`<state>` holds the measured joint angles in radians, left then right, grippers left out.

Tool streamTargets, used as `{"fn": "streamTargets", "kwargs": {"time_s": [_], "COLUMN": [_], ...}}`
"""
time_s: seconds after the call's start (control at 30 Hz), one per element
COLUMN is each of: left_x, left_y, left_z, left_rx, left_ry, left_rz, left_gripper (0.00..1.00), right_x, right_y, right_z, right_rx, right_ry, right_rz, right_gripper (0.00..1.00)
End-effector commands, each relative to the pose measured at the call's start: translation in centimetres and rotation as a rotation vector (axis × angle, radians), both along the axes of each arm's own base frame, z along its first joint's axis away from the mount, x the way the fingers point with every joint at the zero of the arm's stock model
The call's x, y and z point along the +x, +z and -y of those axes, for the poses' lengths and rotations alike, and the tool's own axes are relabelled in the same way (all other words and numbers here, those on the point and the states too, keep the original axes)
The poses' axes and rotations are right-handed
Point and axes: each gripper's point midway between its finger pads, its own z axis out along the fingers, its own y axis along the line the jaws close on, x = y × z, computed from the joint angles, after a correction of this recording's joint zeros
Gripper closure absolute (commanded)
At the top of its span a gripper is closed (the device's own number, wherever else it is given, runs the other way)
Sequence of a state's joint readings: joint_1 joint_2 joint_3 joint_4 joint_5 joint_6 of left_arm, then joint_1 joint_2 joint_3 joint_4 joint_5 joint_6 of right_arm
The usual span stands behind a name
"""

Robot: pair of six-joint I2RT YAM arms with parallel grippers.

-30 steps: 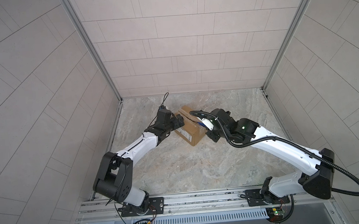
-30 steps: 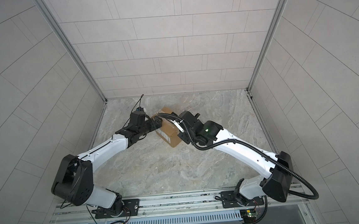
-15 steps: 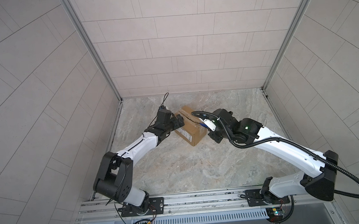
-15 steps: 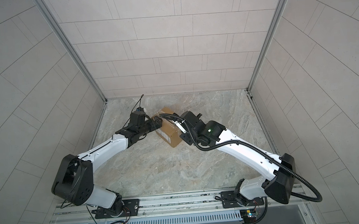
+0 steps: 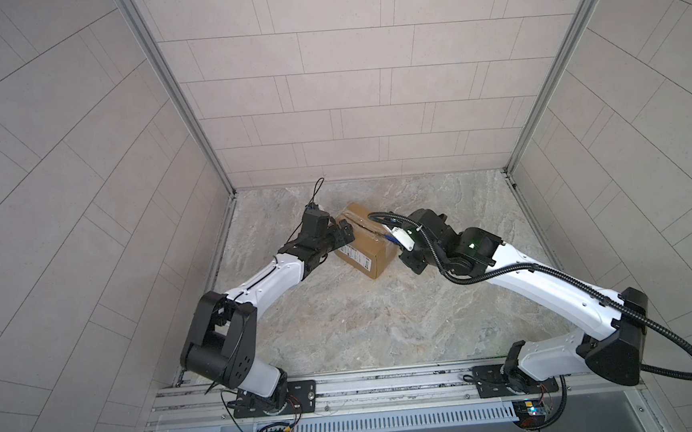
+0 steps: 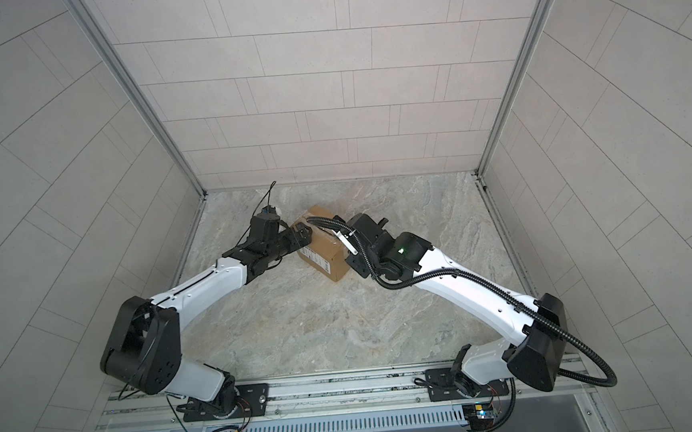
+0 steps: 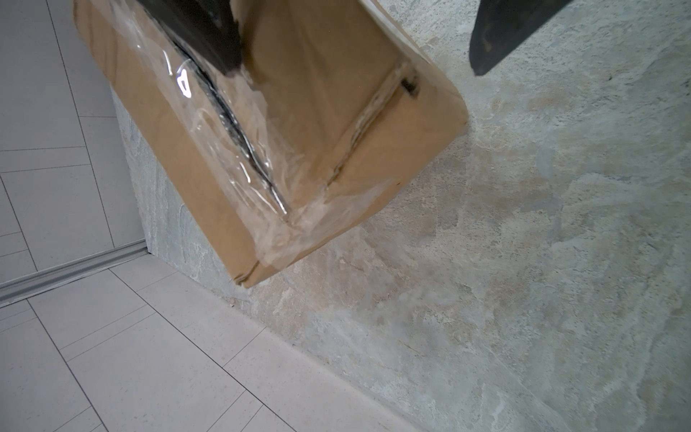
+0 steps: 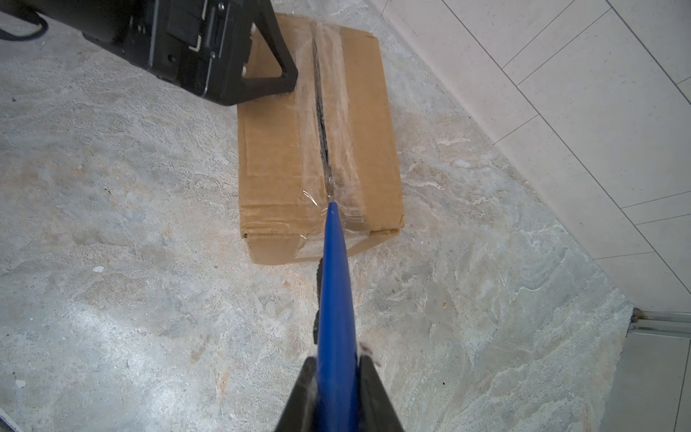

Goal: Unpack the express box
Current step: 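Continue drawing the blue knife through the seam while the left gripper braces the box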

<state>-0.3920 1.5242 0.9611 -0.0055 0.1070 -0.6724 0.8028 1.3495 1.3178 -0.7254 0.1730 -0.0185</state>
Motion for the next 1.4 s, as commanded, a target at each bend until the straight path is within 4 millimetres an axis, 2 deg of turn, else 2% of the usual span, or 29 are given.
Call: {"fn": "streamTargets", "kwargs": {"time_s": [0.0,0.13,0.2,0.47,0.7,0.93,1.1,1.23,1.37], "left_x": [-0.9,-0.6,-0.5,0.2,0.8,-0.6,-1.8,-2.2,-2.2], "left_y": [-1.8,1.8,2.5,1.4,2.3,2.9,3.3,2.3,0.4], "left_z": [-0.8,0.1,0.3,1.1,1.9,1.6,2.9,3.8,3.6], "left_rx": [0.042,-0.014,-0.012,-0.014,-0.038,-0.022,0.012,0.056,0.086], "left_ry": [-0.007,-0.042,-0.055,-0.079,-0.107,-0.113,-0.140,-0.151,-0.131], "left_rz": [-0.083,-0.003,0.006,-0.026,-0.016,-0.009,0.004,-0.016,-0.064], "left_gripper": [0.03,0.02,0.02,0.03,0.04,0.04,0.04,0.04,0.05], "right_x": [-1.5,-2.3,-2.4,-3.1,-3.2,-2.5,-2.2,-2.1,-2.0], "right_y": [-0.7,-0.3,-0.2,-0.1,0.4,0.0,-0.3,-0.7,-0.6], "right_z": [2.9,1.9,1.5,-0.1,-0.5,-0.4,-0.7,-1.0,-0.8], "right_rx": [-0.077,-0.023,-0.013,0.060,0.110,0.083,0.077,0.069,0.062], "right_ry": [-0.030,-0.002,-0.002,-0.020,-0.081,-0.127,-0.138,-0.142,-0.151], "right_rz": [-0.035,-0.050,-0.054,-0.089,-0.095,-0.085,-0.089,-0.088,-0.085], "right_gripper": [1.00,1.00,1.00,1.00,1.00,1.00,1.00,1.00,1.00]}}
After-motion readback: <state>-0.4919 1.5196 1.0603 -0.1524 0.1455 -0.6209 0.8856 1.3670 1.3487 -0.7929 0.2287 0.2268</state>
